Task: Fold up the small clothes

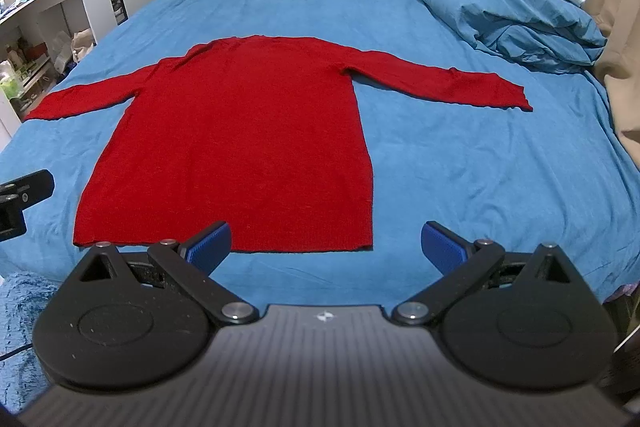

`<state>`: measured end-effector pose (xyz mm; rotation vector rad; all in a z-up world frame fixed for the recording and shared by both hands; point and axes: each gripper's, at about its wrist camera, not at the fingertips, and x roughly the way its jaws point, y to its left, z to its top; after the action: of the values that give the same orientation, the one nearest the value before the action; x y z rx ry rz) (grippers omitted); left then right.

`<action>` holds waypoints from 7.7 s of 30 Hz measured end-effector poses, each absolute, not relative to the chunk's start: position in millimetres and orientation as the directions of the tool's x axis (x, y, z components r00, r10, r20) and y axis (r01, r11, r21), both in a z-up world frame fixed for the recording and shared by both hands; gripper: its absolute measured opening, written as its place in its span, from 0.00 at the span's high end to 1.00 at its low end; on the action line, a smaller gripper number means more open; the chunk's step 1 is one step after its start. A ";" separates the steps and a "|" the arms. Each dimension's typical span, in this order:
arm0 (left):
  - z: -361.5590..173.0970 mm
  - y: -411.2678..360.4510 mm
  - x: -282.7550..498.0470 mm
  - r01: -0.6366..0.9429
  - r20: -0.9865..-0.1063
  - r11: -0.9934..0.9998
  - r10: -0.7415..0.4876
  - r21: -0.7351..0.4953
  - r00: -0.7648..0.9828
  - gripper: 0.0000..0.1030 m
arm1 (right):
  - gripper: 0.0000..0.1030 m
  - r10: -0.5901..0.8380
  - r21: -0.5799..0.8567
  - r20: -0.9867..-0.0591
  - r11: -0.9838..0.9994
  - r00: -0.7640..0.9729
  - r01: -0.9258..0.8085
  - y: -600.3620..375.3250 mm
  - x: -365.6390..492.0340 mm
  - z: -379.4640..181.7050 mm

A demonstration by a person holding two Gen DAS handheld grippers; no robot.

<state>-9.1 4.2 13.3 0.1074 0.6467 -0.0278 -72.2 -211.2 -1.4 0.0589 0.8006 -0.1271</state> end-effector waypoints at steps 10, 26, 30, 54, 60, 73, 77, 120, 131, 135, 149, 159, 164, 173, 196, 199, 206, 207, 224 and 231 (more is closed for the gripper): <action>14.0 4.2 -8.8 0.058 -0.602 0.994 0.009 0.091 0.799 0.00 | 0.00 -0.088 0.007 -0.719 0.991 0.690 0.133 -210.6 -73.1 0.2; 14.2 4.4 -9.0 0.057 -0.601 0.994 0.008 0.089 0.799 0.00 | 0.00 -0.086 0.008 -0.719 0.991 0.690 0.133 -209.5 -73.2 0.6; 14.2 4.4 -9.0 0.057 -0.601 0.994 0.008 0.089 0.799 0.00 | 0.00 -0.086 0.007 -0.719 0.991 0.690 0.132 -209.5 -72.3 0.3; 45.2 -11.9 13.5 0.083 -0.545 0.993 -0.024 0.084 0.838 0.00 | 0.00 -0.041 0.082 -0.704 0.987 0.709 0.138 -239.0 -46.7 27.5; 69.1 -48.9 87.2 0.185 -0.488 0.979 -0.119 0.088 0.865 0.00 | 0.00 -0.014 0.196 -0.667 0.961 0.745 0.194 -311.5 -3.1 48.3; -19.0 -164.7 318.7 0.323 -0.639 0.944 -0.290 -0.068 0.712 0.00 | 0.00 -0.161 0.281 -0.643 0.860 0.749 0.426 -486.3 129.5 -50.8; -72.0 -198.2 369.0 0.324 -0.709 0.939 -0.304 -0.111 0.637 0.00 | 0.00 -0.219 0.275 -0.639 0.831 0.738 0.484 -516.9 161.0 -105.4; -90.3 -42.1 399.3 0.270 -0.630 0.963 -0.224 -0.024 0.743 0.00 | 0.81 0.397 0.421 -0.398 0.880 0.827 -0.220 -258.1 415.3 -61.4; -145.4 17.6 385.9 0.234 -0.684 0.966 -0.245 -0.111 0.687 0.00 | 0.58 0.472 0.379 -0.616 0.879 0.631 -0.288 -169.1 414.6 -171.6; -141.0 -2.9 395.7 0.302 -0.657 0.944 -0.314 -0.135 0.685 0.00 | 0.20 0.453 0.340 -0.564 0.890 0.691 -0.306 -199.7 395.0 -136.6; -175.8 -41.1 462.3 0.249 -0.661 0.951 -0.305 -0.181 0.686 0.79 | 0.19 0.189 0.248 -0.603 0.968 0.775 -0.043 -321.5 327.0 -142.3; -190.1 22.7 448.9 0.116 -0.584 0.908 -0.353 -0.403 0.731 0.90 | 0.12 0.118 0.236 -0.648 0.970 0.752 0.051 -345.9 319.9 -182.7; -166.6 20.3 442.1 0.124 -0.531 0.915 -0.329 -0.384 0.781 0.96 | 0.08 0.041 0.096 -0.659 0.995 0.751 0.030 -327.2 334.1 -193.1; -141.2 72.7 419.2 0.020 -0.427 0.952 -0.156 -0.307 0.891 0.96 | 0.08 -0.055 -0.087 -0.640 0.996 0.767 -0.002 -295.0 360.2 -202.4; -180.4 99.4 390.2 -0.049 -0.558 0.945 -0.148 -0.322 0.817 0.77 | 0.11 -0.107 -0.170 -0.613 0.985 0.783 0.001 -342.4 334.9 -202.5; -171.3 107.8 374.7 -0.062 -0.548 0.955 -0.113 -0.290 0.829 0.57 | 0.09 -0.060 -0.140 -0.586 0.990 0.808 -0.028 -336.1 325.9 -187.1; -149.3 91.7 396.0 0.010 -0.510 0.968 -0.141 -0.250 0.849 0.52 | 0.08 0.204 0.172 -0.520 0.976 0.829 -0.133 -306.6 364.5 -166.9; -151.7 84.6 403.3 0.043 -0.520 0.967 -0.172 -0.251 0.837 0.52 | 0.08 0.225 0.200 -0.518 0.970 0.825 -0.139 -300.7 374.2 -170.7; -184.9 53.9 421.0 0.112 -0.613 0.984 -0.173 -0.137 0.771 0.22 | 0.05 0.082 0.216 -0.642 0.973 0.763 0.077 -299.8 478.3 -200.4; -172.7 50.2 414.1 0.107 -0.611 0.987 -0.159 -0.121 0.775 0.22 | 0.05 0.020 0.198 -0.614 0.971 0.789 0.130 -291.2 477.3 -176.9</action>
<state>414.1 50.2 -172.7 -0.0806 0.6686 -0.1445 477.3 -291.2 -176.9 0.2365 0.6600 -0.0599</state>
